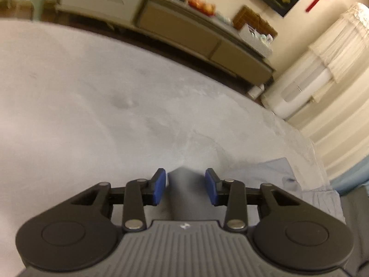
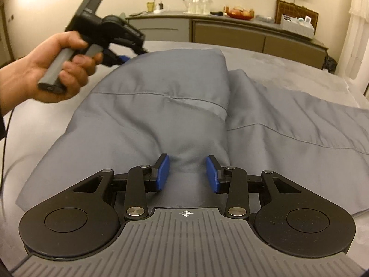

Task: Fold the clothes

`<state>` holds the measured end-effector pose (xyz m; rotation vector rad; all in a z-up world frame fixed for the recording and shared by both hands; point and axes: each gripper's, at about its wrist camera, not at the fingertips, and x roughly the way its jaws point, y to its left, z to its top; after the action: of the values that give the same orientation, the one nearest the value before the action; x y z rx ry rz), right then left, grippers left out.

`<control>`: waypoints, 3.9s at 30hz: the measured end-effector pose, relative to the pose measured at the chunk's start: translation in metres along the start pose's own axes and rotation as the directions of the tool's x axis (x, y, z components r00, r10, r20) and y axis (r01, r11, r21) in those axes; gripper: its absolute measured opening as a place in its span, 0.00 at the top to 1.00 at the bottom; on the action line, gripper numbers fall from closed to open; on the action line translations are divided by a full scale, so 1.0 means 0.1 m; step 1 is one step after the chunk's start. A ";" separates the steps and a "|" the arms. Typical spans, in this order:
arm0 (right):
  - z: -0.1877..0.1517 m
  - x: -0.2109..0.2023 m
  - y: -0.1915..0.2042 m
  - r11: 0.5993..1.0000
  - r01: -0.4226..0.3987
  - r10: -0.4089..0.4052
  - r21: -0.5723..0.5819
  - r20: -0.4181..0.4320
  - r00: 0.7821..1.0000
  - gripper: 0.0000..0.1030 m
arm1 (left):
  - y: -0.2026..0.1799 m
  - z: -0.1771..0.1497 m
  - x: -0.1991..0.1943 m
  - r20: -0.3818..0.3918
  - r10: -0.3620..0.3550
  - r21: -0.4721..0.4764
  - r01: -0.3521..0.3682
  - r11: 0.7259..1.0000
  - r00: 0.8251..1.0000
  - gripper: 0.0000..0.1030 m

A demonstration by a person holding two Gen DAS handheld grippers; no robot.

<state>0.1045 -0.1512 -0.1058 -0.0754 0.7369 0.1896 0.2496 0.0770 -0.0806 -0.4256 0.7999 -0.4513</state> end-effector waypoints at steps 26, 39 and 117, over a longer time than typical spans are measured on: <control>0.22 0.05 0.09 0.981 -0.169 0.173 0.092 -0.034 0.984 0.58 | -0.16 -1.21 -0.93 0.072 0.471 0.389 -0.460 0.798 0.879 0.35; 0.01 -0.09 -0.71 0.995 0.085 -0.078 0.060 -0.111 0.991 0.56 | -0.85 -1.41 0.08 0.144 0.528 0.664 -0.477 0.576 0.837 0.34; -0.28 -0.34 -0.56 0.890 0.358 -0.308 -0.283 0.207 0.929 0.99 | -2.19 -0.94 1.28 -0.230 0.047 0.190 -0.003 0.982 0.972 0.59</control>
<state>0.0725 -0.2149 -0.1037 -0.4873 0.5197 -0.0195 0.2082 -0.1899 -0.0996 -0.1869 0.9794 -0.5550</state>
